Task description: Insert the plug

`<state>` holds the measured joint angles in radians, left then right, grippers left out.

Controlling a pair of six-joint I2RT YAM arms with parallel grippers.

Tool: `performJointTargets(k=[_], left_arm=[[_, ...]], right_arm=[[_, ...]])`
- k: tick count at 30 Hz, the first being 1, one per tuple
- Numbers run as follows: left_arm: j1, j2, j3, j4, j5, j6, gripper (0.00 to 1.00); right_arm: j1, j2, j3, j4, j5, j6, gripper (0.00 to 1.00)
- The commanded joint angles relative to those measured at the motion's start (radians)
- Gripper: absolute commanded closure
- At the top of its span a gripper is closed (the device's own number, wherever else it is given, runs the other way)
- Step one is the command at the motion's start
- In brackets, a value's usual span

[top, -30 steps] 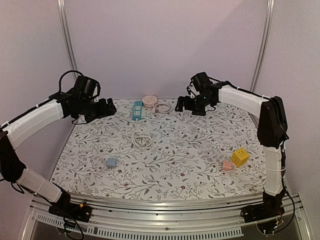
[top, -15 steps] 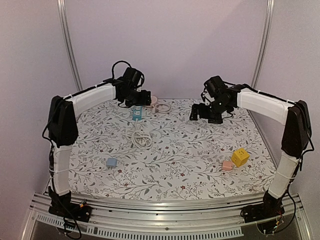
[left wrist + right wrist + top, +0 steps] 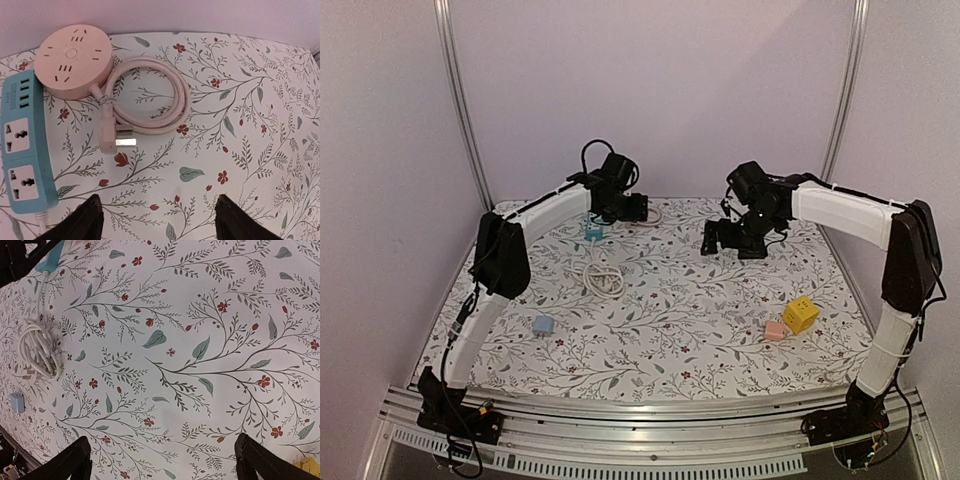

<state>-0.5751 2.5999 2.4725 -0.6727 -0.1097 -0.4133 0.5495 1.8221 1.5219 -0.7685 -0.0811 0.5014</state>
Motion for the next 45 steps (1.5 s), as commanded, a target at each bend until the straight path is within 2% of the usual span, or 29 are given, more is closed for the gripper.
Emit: performJointTargets(k=[1,5,13,21,31,45], left_arm=[[-0.004,0.079,0.065,0.04,0.028,-0.076,0.23],[0.012,0.109,0.066,0.107,0.024,-0.123,0.23],[0.075,0.153,0.063,0.235,0.067,-0.27,0.24],[0.117,0.206,0.067,0.327,0.097,-0.372,0.24],[0.133,0.298,0.124,0.387,0.207,-0.48,0.28],[0.136,0.391,0.167,0.557,0.227,-0.633,0.27]], right_arm=[[0.0,0.038,0.006,-0.024,-0.052,-0.025,0.01],[-0.001,0.06,0.033,-0.047,-0.063,-0.039,0.01],[-0.001,0.046,-0.023,-0.054,-0.078,-0.038,0.01],[0.0,0.086,0.019,-0.079,-0.064,-0.075,0.01],[-0.003,0.143,0.073,-0.106,-0.045,-0.123,0.01],[-0.035,0.193,0.111,-0.116,-0.061,-0.141,0.01]])
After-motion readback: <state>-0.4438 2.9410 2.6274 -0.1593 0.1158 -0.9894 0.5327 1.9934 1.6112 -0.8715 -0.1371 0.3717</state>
